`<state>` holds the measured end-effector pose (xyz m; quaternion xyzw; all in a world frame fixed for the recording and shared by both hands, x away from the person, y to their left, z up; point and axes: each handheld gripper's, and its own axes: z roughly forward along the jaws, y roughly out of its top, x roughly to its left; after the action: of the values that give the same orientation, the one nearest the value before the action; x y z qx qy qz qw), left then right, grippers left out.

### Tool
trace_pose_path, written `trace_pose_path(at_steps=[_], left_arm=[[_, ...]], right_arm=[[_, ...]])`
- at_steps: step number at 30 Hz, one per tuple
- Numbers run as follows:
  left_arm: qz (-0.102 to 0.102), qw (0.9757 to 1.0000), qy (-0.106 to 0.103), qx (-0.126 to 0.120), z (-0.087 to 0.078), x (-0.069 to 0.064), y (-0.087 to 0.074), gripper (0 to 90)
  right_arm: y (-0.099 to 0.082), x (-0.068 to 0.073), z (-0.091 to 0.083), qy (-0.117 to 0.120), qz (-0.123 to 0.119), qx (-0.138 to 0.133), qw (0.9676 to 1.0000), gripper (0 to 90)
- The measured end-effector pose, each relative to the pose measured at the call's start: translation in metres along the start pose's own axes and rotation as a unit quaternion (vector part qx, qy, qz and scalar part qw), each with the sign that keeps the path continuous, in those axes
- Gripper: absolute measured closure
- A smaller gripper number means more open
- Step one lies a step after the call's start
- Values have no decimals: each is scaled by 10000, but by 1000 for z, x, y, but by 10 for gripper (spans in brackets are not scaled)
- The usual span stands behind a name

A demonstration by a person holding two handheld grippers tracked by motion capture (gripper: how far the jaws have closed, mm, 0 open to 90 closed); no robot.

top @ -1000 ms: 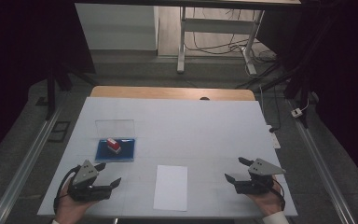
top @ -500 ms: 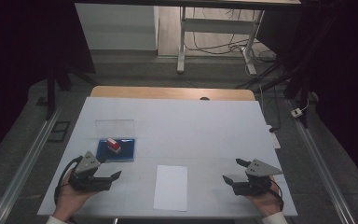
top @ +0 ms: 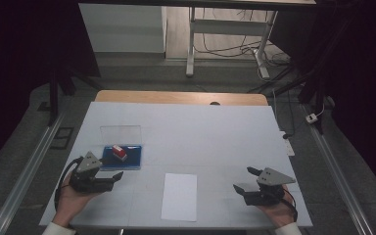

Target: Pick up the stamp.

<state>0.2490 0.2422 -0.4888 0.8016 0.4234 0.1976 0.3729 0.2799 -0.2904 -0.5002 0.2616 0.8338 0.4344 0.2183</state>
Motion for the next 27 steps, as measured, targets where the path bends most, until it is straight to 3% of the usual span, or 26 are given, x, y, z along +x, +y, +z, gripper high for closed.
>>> trace_pose_path(at_steps=[4, 8, 12, 15, 20, 27], left_arm=[[24, 10000, 10, 50, 3, 12, 3, 252], [248, 9996, -24, 114, 5, 25, 13, 273], [570, 9976, -168, 353, 7, 36, 28, 282], [877, 9942, -264, 566, 7, 40, 39, 285], [1217, 9878, -388, 893, 10, 49, 54, 295], [1472, 9805, -559, 1179, 20, 61, 63, 321]], right_arm=[[-1, -1, 0, 10, 23, -8, 10000, 190], [-1, -2, 0, 3, 32, 8, 10000, 192], [-1, -1, 2, 43, 32, 13, 10000, 193], [-1, -1, 2, 57, 22, 29, 10000, 194], [-2, -1, 2, 72, 31, 33, 10000, 196], [-2, -1, 3, 83, 22, 66, 9999, 197]])
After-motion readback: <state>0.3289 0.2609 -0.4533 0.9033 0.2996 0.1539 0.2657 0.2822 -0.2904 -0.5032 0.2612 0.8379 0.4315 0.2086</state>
